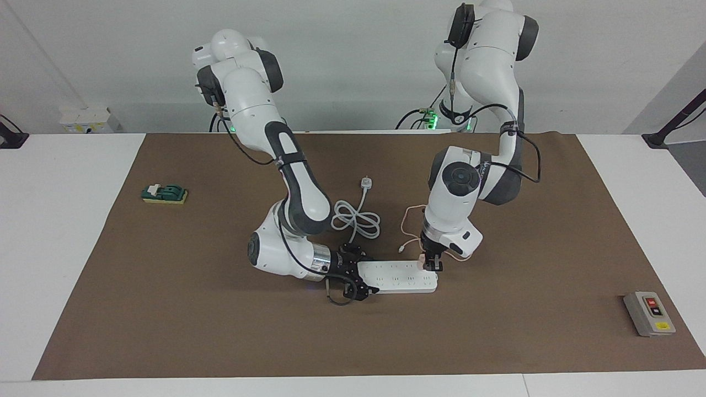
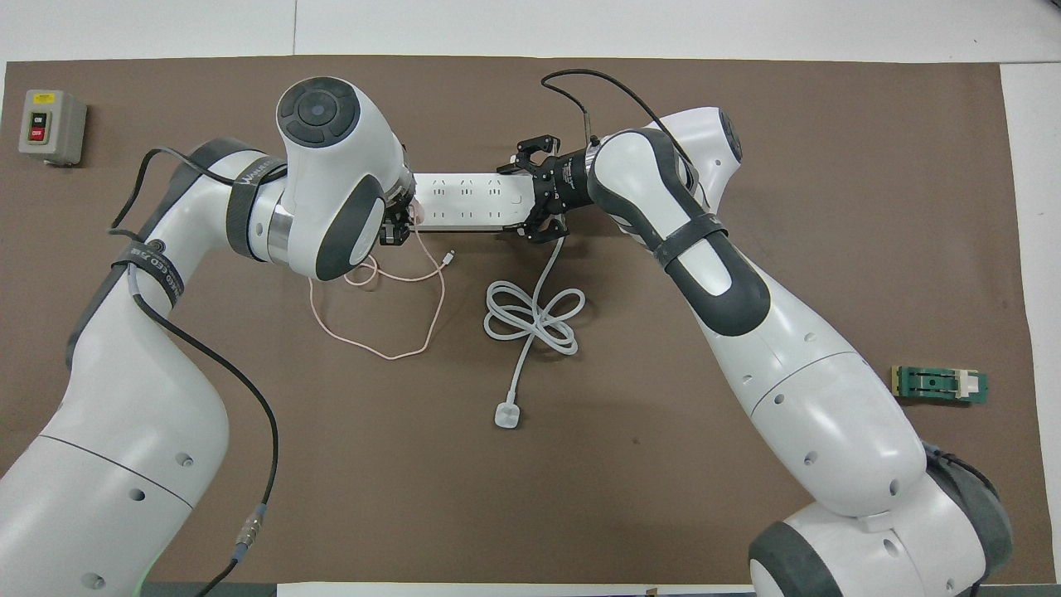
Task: Unplug charger and place it aside
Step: 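Grasp the pink charger with the left gripper while the right gripper holds the strip, then pull the pink charger out of the strip with the left gripper, then carry the charger away from the strip while the right gripper releases it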
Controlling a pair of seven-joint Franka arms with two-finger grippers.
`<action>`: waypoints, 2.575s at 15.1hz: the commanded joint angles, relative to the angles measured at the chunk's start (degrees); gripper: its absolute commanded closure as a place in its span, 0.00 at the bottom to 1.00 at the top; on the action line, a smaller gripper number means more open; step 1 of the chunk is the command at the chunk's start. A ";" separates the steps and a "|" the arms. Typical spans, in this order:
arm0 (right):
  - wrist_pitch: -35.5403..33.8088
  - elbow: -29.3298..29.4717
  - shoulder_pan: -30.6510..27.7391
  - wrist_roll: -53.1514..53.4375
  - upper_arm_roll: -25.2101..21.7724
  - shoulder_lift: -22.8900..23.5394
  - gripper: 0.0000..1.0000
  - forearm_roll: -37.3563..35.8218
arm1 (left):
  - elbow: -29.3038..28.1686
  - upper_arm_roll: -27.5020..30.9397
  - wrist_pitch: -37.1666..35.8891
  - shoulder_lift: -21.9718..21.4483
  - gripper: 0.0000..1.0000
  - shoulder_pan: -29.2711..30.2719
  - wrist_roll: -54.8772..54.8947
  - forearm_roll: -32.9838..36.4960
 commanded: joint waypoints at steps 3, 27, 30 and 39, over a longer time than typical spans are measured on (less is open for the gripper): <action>2.67 -0.83 1.04 -3.19 0.31 0.84 0.54 1.20 | -1.00 0.66 1.33 -0.87 1.00 0.44 0.05 1.13; 3.99 -0.74 2.10 -0.46 0.14 0.58 0.00 0.41 | 5.17 0.66 -19.76 -11.23 1.00 -0.35 46.70 0.34; 2.77 -0.83 1.57 0.06 -0.13 -0.30 0.00 0.23 | -2.99 0.40 -18.62 -18.77 1.00 0.26 57.75 -0.01; -5.14 -4.77 -0.63 0.85 -5.13 -7.93 0.00 -0.38 | -31.49 0.49 -5.17 -39.01 1.00 13.16 93.86 -9.13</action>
